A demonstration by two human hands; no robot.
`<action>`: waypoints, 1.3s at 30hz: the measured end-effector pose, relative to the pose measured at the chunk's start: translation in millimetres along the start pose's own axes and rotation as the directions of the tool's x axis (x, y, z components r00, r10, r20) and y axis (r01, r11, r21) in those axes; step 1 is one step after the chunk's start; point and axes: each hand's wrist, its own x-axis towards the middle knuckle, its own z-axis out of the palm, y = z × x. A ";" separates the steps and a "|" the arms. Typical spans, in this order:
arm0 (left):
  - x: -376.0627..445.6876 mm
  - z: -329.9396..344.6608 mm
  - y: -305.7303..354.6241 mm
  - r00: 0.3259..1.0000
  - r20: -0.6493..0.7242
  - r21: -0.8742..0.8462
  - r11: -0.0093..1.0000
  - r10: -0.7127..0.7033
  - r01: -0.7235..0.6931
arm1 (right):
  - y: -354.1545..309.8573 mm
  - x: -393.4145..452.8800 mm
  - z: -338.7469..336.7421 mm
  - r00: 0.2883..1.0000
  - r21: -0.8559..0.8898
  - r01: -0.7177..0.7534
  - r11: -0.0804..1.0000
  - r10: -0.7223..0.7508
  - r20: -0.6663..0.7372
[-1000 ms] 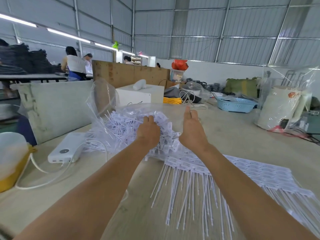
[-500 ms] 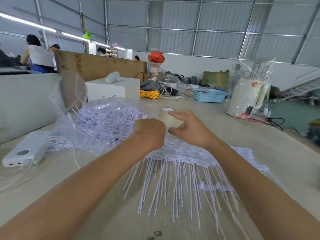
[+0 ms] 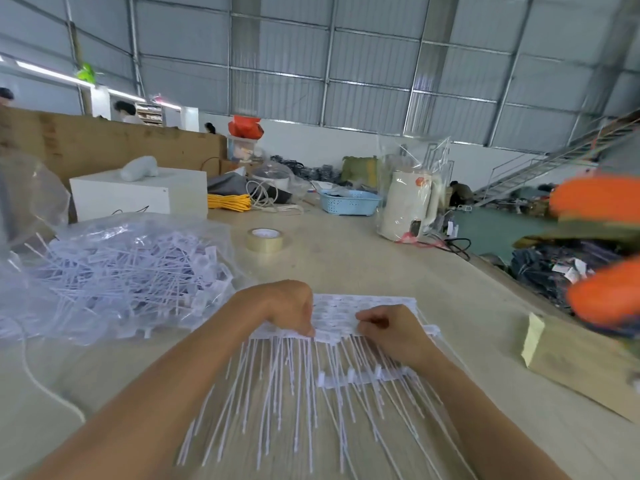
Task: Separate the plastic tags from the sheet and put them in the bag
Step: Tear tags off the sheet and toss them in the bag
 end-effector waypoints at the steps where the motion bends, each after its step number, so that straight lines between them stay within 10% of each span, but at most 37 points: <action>1: -0.4 -0.6 0.2 1.000 0.009 -0.020 1.000 0.008 -0.008 | 1.5 0.9 0.8 1.000 -0.030 0.018 0.999 -0.018 0.009; 6: -7.0 -0.1 2.8 0.995 0.094 -0.032 0.999 0.040 -0.037 | 0.1 -3.3 2.7 0.994 -0.047 0.113 0.992 -0.112 0.016; 16: -15.1 -10.7 26.0 0.965 -0.204 -0.375 0.897 0.167 -0.235 | -36.6 -20.7 -12.5 0.985 0.698 -0.028 0.716 -0.101 0.143; 39: 6.6 36.4 31.0 0.959 -0.283 -0.555 0.817 -0.010 -0.156 | -20.5 -18.7 -6.0 0.989 0.342 0.145 0.928 -0.143 -0.031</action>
